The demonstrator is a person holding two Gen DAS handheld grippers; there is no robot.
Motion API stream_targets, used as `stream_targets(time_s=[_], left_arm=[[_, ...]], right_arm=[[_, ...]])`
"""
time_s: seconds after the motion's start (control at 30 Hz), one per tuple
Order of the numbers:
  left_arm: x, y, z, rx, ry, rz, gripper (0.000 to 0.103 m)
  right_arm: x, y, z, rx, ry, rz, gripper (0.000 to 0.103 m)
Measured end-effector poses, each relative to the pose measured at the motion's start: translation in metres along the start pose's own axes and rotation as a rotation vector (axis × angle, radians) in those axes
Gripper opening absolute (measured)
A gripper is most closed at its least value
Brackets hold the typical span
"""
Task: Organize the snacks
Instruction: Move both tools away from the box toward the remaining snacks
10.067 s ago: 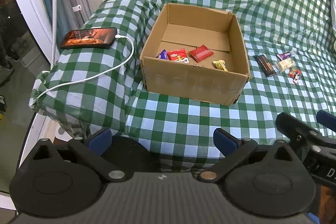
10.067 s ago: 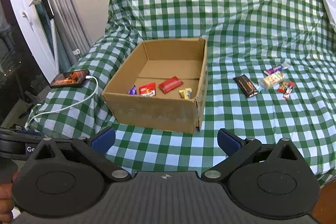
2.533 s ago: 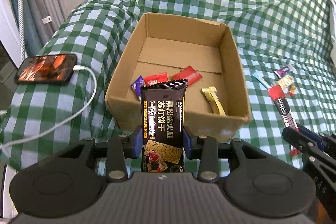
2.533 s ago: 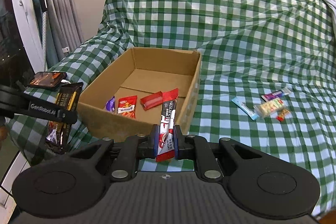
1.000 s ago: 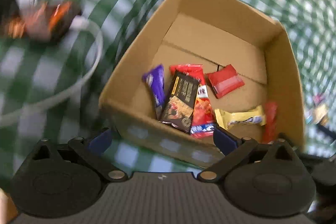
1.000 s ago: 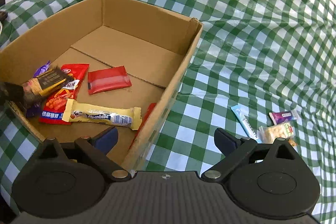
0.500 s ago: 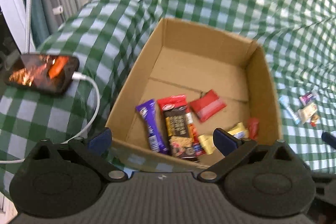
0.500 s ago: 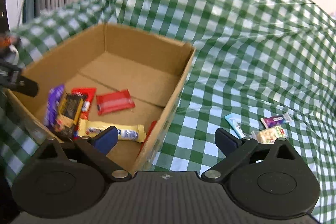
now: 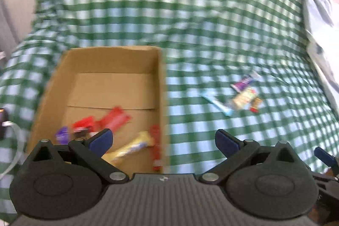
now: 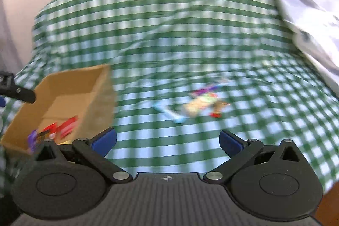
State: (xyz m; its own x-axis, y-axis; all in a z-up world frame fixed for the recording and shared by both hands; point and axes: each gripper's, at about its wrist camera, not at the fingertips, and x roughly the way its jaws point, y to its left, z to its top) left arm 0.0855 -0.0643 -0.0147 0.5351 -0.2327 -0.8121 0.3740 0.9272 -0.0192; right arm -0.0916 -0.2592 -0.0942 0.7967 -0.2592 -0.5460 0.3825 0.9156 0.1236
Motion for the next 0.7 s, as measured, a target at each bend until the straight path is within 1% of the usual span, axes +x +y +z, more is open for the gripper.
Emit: stream_targets(time_s=[0.03,0.13,0.23,0.33,0.43,0.5,0.6,0.7], left_arm=[[0.01,-0.012,0.003,0.011,0.008,-0.004,0.103],[0.049,-0.051,0.011,0.039,0.042,0.029,0.103],[0.097,-0.078,0.018,0.013,0.107,0.035,0.103],[0.145,-0.096,0.025,-0.016,0.145,0.064,0.103],[0.191,-0.107,0.029,-0.033,0.168,0.121,0.103],[0.218,-0.111,0.031,-0.049,0.189,0.144,0.103],[0.257,-0.114,0.035,-0.067,0.206,0.176,0.103],[0.287,-0.116,0.037,-0.088,0.226,0.198,0.103]], right_arm=[[0.004,-0.013,0.002,0.029,0.001,-0.015,0.102],[0.022,-0.047,0.006,0.11,0.019,-0.04,0.102],[0.047,-0.07,0.011,0.168,0.036,-0.056,0.102],[0.077,-0.084,0.016,0.207,0.048,-0.058,0.102],[0.114,-0.093,0.021,0.26,0.071,-0.044,0.102],[0.141,-0.094,0.025,0.29,0.081,-0.028,0.102],[0.18,-0.09,0.035,0.264,0.075,-0.017,0.102],[0.219,-0.084,0.044,0.222,0.062,-0.009,0.102]])
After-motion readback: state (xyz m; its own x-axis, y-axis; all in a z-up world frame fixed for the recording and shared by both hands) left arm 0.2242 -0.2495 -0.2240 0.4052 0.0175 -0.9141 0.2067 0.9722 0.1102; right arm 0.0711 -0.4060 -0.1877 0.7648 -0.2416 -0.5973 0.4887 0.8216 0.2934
